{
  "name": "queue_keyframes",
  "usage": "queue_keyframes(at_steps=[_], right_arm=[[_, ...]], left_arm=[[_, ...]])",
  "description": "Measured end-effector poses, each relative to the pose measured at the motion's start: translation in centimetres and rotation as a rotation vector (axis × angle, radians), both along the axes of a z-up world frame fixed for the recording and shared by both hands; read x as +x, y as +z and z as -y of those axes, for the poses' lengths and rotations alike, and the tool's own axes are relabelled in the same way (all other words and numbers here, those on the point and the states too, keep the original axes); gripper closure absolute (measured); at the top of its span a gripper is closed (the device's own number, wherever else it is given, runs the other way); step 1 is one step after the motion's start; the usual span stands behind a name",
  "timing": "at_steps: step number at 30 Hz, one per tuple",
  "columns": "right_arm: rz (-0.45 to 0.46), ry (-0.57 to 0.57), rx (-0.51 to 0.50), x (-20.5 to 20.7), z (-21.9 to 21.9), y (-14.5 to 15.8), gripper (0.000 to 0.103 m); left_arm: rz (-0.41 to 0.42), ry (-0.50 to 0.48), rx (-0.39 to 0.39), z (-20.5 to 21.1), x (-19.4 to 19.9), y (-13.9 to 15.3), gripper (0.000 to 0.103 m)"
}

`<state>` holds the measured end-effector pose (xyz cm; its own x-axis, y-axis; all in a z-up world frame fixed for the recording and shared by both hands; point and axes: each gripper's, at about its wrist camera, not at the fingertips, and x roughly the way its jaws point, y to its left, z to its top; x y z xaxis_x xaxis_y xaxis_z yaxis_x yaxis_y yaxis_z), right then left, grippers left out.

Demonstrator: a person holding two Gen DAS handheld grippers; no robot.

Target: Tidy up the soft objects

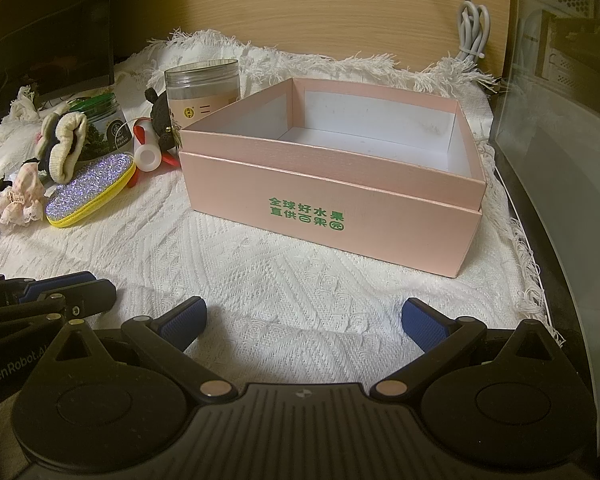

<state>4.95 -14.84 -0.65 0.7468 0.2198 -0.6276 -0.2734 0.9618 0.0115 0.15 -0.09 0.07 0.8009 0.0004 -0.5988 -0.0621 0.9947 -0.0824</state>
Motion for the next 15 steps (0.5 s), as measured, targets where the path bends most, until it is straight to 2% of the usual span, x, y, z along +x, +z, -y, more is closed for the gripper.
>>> queue_keyframes(at_steps=[15], right_arm=[[0.000,0.000,0.000,-0.11,-0.02,-0.21,0.000]], left_arm=[[0.000,0.000,-0.007,-0.08,0.04,0.00,0.088]])
